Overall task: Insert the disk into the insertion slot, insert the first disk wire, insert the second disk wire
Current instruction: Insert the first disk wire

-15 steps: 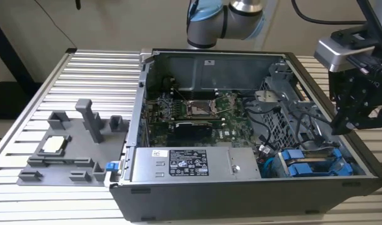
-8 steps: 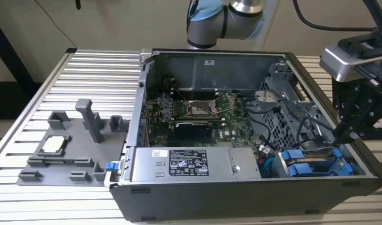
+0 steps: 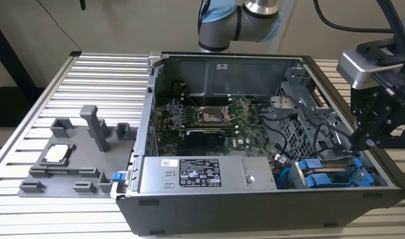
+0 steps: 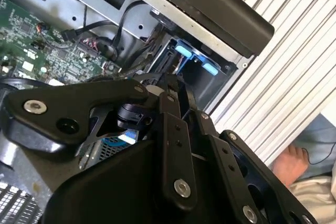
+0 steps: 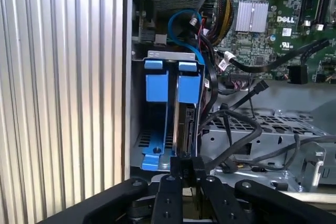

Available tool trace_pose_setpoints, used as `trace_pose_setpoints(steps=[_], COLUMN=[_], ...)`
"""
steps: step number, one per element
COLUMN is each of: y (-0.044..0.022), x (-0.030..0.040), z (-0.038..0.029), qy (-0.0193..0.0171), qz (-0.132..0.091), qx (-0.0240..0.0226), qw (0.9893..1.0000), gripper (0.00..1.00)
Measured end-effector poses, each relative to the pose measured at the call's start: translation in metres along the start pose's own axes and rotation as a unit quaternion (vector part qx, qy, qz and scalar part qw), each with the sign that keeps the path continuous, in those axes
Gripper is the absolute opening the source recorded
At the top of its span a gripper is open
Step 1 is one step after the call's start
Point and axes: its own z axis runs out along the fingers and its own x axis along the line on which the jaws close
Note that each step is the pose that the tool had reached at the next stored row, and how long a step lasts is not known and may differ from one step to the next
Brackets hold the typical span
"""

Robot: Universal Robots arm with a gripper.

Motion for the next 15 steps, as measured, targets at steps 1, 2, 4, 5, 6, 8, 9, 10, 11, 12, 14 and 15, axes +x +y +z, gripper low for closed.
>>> trace_pose_setpoints(steps=[1,2,4,5,6,8,9,10,11,12,14,15], y=[0.0000,0.0001,0.0002,-0.0001,-0.0016,-0.0057,-0.0080,-0.0102,-0.0129,-0.0155,-0.0204,-0.0215], x=[0.0000,0.0000,0.0000,0.0002,0.0004,0.0007,0.0009,0.0010,0.0011,0.0013,0.0015,0.0015], z=[0.0002,0.0005,0.0014,0.0018,0.0021,0.0028,0.0032,0.0036,0.0041,0.0045,0.0057,0.0063], qy=[-0.0062,-0.0122,-0.0226,-0.0244,-0.0245,-0.0249,-0.0250,-0.0251,-0.0252,-0.0253,-0.0256,-0.0256], qz=[0.004,0.007,0.014,0.015,0.015,0.016,0.016,0.017,0.017,0.018,0.018,0.018], qx=[0.0003,0.0006,0.0013,0.0010,-0.0033,-0.0191,-0.0267,-0.0334,-0.0399,-0.0448,-0.0507,-0.0515], qw=[1.0000,0.9999,0.9996,0.9996,0.9996,0.9994,0.9992,0.9990,0.9987,0.9985,0.9982,0.9982], gripper=[0.19,0.19,0.19,0.19,0.19,0.19,0.19,0.19,0.19,0.19,0.19,0.19])
